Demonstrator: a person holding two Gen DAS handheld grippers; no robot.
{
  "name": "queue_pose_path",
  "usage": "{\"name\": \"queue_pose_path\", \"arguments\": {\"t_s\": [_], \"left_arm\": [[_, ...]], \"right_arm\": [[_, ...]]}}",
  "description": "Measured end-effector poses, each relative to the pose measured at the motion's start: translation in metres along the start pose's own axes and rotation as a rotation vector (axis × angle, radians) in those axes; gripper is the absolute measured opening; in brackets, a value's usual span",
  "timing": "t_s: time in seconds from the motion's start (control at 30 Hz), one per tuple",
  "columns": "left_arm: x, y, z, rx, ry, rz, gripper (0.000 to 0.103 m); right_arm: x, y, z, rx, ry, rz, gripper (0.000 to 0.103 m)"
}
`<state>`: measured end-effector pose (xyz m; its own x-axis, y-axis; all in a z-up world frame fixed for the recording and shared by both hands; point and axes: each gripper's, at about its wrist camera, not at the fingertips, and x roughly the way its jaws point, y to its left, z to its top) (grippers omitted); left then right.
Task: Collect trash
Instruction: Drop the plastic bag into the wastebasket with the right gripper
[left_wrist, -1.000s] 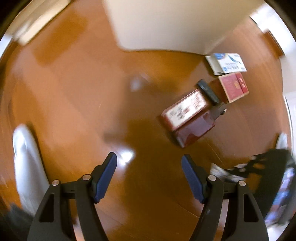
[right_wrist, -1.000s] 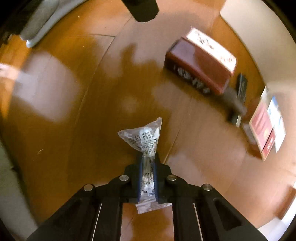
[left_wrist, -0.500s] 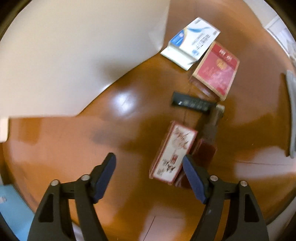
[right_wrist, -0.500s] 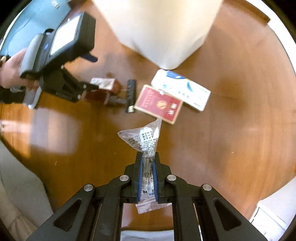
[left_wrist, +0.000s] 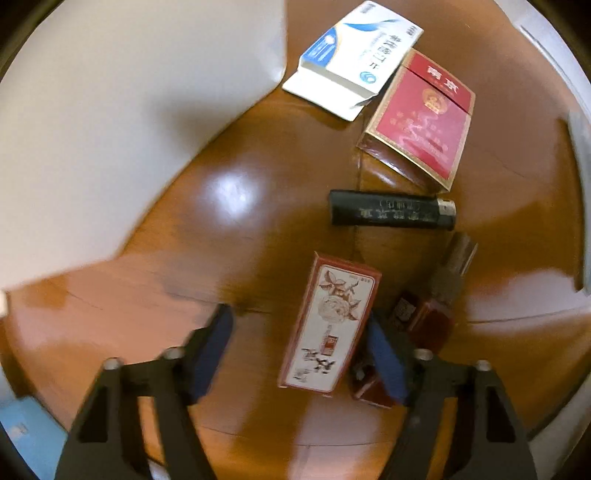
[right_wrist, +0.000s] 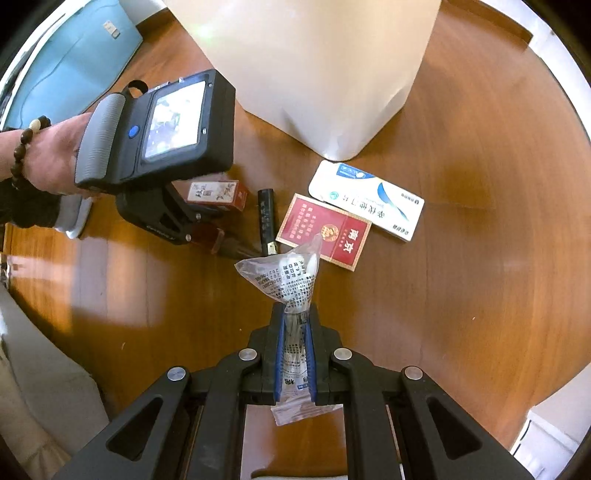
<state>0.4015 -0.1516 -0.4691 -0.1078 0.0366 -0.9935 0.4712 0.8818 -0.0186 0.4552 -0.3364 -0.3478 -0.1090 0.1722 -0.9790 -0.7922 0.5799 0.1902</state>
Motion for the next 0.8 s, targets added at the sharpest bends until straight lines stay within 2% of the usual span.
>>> {"name": "queue_pose_path", "arguments": {"t_s": [0.1, 0.13, 0.17, 0.23, 0.33, 0.4, 0.5, 0.57, 0.63, 0.7, 0.73, 0.8], "left_arm": [[-0.003, 0.002, 0.001, -0.021, -0.018, -0.027, 0.031], [-0.004, 0.003, 0.001, -0.044, -0.016, -0.045, 0.030], [-0.008, 0.008, -0.015, -0.061, -0.024, -0.047, 0.029], [-0.014, 0.010, -0.022, -0.099, -0.037, -0.046, 0.029], [-0.040, 0.011, -0.051, -0.202, -0.100, -0.078, 0.029], [-0.059, 0.011, -0.069, -0.306, -0.152, -0.128, 0.029], [-0.077, 0.003, -0.095, -0.468, -0.223, -0.207, 0.029], [-0.084, -0.005, -0.106, -0.557, -0.252, -0.252, 0.029], [-0.093, -0.021, -0.111, -0.623, -0.282, -0.308, 0.029], [-0.101, -0.024, -0.112, -0.644, -0.304, -0.341, 0.029], [-0.105, -0.030, -0.114, -0.654, -0.316, -0.354, 0.029], [-0.121, -0.030, -0.116, -0.667, -0.343, -0.370, 0.029]], "right_arm": [[-0.001, 0.000, 0.001, 0.002, 0.002, -0.005, 0.010], [-0.002, -0.001, 0.002, 0.006, -0.001, -0.006, 0.010], [-0.002, -0.002, 0.003, 0.009, -0.005, -0.006, 0.010], [-0.012, -0.004, 0.007, 0.012, -0.015, -0.013, 0.010], [-0.038, -0.002, 0.014, -0.014, -0.052, -0.022, 0.010], [-0.064, 0.004, 0.017, -0.044, -0.082, -0.020, 0.010], [-0.133, 0.020, 0.032, -0.085, -0.188, 0.022, 0.010], [-0.170, 0.025, 0.050, -0.091, -0.254, 0.036, 0.010], [-0.200, 0.025, 0.091, -0.066, -0.302, 0.034, 0.010], [-0.207, 0.019, 0.127, -0.024, -0.317, 0.035, 0.010], [-0.203, 0.013, 0.157, 0.009, -0.310, 0.044, 0.010], [-0.185, 0.004, 0.192, 0.048, -0.263, 0.061, 0.010]]}}
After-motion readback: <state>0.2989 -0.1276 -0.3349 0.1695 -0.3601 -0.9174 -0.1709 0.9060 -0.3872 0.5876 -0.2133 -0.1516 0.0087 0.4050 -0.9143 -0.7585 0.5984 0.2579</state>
